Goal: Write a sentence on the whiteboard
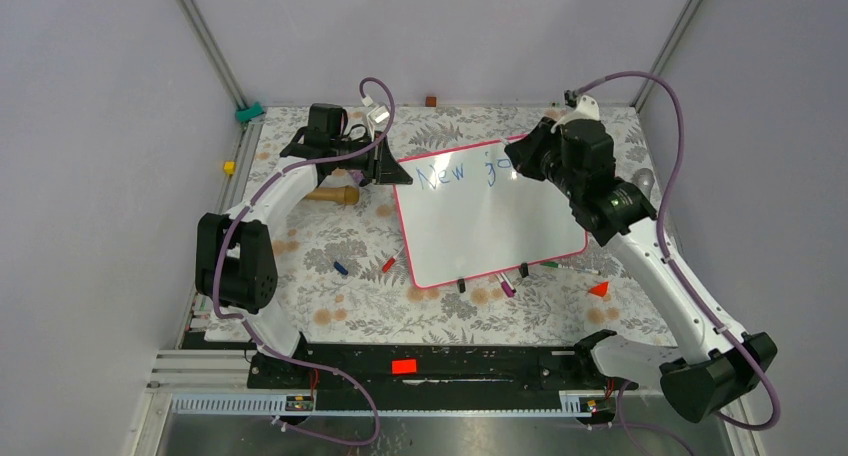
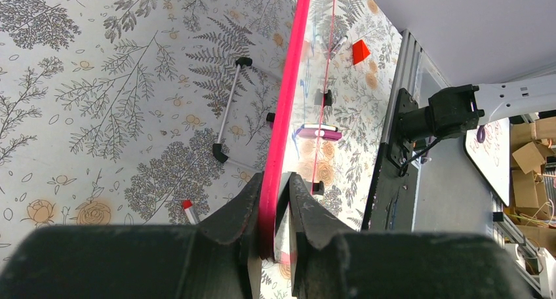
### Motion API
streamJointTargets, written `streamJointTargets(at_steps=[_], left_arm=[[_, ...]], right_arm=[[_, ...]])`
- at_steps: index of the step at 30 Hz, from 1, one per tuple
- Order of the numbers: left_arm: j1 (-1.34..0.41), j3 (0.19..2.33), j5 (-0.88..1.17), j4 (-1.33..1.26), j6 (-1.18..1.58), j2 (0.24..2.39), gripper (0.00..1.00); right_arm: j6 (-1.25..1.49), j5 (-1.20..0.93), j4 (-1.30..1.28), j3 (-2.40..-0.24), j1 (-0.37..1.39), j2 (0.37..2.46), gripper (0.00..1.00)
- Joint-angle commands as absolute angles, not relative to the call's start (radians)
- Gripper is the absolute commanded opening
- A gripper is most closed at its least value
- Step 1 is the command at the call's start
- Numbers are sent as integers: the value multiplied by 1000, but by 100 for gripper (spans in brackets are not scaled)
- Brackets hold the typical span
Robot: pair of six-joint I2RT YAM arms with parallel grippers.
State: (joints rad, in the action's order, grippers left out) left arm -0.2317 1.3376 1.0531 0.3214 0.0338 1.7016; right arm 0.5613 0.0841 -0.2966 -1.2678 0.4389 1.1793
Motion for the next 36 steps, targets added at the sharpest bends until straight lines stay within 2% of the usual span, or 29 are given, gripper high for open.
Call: streamJointTargets(at_steps=[1,11,23,31,36], left_arm=[[-255,1343,902,292,-28,1712,7],[-256,1338,897,292,-30,1707,7],[-256,1333,882,293,-45,1676,8],[-258,1303,852,174,30,1653,8],[-259,1347,850,240,-14,1702,8]], right_arm=[[531,73,-225,-1209,456,1101,0],[452,-36,-218,-1151,462,1090,0],[506,-68,-178,-1112,462,1067,0],[538,-43,-192,-1116,462,1069,0],[522,20,-229,-1111,462,1063,0]])
